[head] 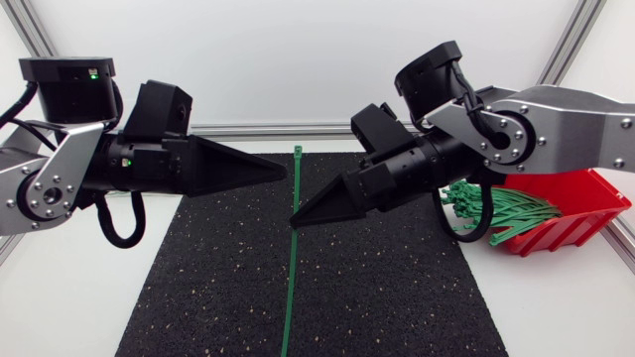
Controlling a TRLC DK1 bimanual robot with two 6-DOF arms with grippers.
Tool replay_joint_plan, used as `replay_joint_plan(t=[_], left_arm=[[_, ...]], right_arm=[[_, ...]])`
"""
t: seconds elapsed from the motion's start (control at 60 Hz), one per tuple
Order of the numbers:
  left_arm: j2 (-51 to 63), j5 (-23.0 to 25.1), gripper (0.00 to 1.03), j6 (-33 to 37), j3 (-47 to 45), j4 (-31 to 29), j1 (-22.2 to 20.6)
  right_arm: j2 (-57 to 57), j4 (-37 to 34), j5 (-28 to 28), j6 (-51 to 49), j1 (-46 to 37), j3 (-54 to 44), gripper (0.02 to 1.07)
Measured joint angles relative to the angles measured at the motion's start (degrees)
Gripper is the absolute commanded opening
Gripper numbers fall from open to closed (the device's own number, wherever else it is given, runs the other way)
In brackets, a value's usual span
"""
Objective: Take a green cable tie from the red box, thread the tail through the head to close it, then place it in the transparent bin on the left.
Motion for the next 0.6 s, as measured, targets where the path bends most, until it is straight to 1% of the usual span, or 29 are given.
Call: replay_joint_plan(t=[0.033,0.1,0.183,0.233,0.483,0.6], left_arm=[[0.3,0.0,0.50,0.0,0.0,0.3,-0.4],[1.0,-0.2,0.49,0.0,0.0,0.9,-1.2],[1.6,-0.2,0.41,0.2,0.0,1.1,-2.2],[1.7,-0.2,0.38,0.4,0.0,1.2,-2.6],[1.7,-1.4,0.38,0.6,0.3,1.9,-3.1],[1.7,-1.7,0.33,0.6,0.4,2.3,-3.1]], right_arm=[[-0.6,0.8,-0.1,0.4,0.0,-0.3,0.08],[-1.4,2.4,-0.2,0.8,0.0,-1.0,0.08],[-1.9,4.0,-0.2,1.5,0.0,-1.8,0.08],[-1.9,4.4,-0.2,1.9,0.0,-2.0,0.08],[-1.9,5.5,-0.2,2.3,0.0,-2.4,0.08],[-1.9,5.5,-0.2,2.3,0.0,-2.6,0.08]])
